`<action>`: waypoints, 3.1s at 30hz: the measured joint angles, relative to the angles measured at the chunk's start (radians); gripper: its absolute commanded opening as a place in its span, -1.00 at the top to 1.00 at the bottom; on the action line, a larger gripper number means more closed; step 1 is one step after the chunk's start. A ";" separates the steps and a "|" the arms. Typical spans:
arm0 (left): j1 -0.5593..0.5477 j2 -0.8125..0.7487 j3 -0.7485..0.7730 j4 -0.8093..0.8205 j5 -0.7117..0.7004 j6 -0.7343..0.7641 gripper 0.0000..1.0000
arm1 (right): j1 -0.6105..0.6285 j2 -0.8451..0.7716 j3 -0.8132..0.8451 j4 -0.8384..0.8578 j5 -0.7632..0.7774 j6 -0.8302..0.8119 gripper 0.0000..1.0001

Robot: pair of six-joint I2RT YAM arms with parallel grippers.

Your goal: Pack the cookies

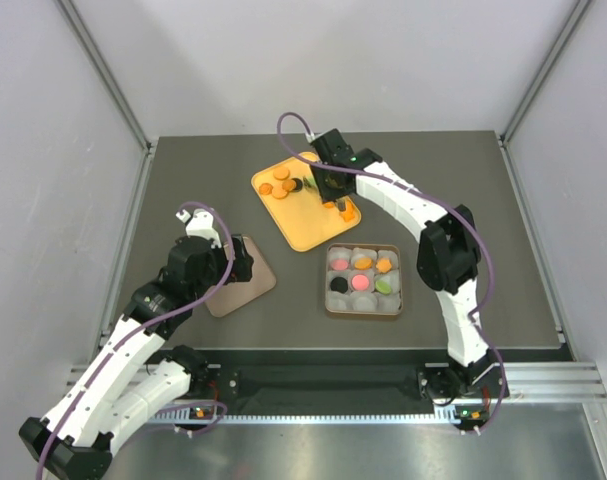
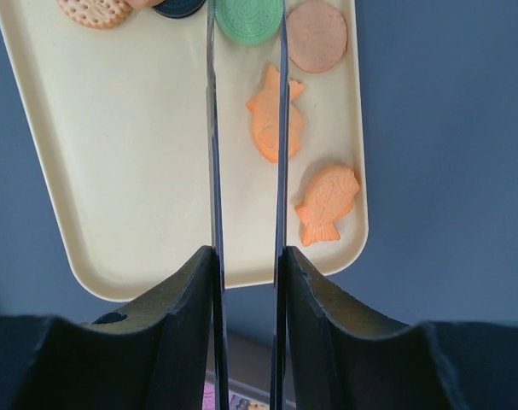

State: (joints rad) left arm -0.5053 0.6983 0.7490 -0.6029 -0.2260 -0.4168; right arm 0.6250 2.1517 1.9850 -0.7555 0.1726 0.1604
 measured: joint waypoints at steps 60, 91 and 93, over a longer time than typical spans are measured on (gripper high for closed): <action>0.000 0.075 0.000 0.000 0.000 0.000 -0.97 | -0.001 -1.340 -1.089 -0.288 -0.491 0.170 0.30; 0.000 0.074 0.000 0.000 0.000 0.000 -0.97 | 0.000 -1.293 -1.128 -0.224 -0.517 0.184 0.20; 0.000 0.074 0.000 0.000 0.000 0.000 -0.97 | 0.000 -1.291 -1.128 -0.223 -0.516 0.184 0.18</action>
State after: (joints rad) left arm -0.5053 0.7727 0.7490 -0.6029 -0.2260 -0.4168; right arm 0.6254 0.8604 0.8574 -0.9783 -0.3435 0.3447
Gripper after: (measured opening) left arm 0.984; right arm 0.404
